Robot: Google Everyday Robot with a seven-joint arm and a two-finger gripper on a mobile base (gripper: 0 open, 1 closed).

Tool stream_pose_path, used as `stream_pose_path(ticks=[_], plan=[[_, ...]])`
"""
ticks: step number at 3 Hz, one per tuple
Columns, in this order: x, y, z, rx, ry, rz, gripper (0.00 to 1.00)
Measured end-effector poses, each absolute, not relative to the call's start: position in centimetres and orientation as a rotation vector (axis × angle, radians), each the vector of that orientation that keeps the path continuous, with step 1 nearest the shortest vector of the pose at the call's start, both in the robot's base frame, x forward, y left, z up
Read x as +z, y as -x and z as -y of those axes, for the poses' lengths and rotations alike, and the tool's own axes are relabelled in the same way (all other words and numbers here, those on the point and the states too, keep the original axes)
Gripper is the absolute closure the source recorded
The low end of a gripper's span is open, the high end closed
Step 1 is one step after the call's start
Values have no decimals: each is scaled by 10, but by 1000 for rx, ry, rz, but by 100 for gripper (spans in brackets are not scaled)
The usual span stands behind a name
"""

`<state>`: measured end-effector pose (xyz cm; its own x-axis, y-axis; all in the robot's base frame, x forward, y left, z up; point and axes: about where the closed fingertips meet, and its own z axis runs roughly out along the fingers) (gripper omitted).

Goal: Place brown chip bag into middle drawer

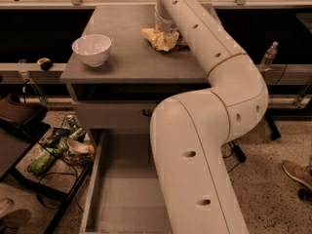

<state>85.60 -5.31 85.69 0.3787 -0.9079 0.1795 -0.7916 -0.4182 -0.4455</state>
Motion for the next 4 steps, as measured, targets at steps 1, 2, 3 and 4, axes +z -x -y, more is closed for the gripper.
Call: stream_pose_path(ticks=[1,2,3,4], plan=[[857,-856,53,-581,2356,-1498,100],[877,-853,63,-625,2343,-1490,100],[919,-831,103,-667,2301,-1498,100],[974,-775,152,-663,2225,-1517,100]])
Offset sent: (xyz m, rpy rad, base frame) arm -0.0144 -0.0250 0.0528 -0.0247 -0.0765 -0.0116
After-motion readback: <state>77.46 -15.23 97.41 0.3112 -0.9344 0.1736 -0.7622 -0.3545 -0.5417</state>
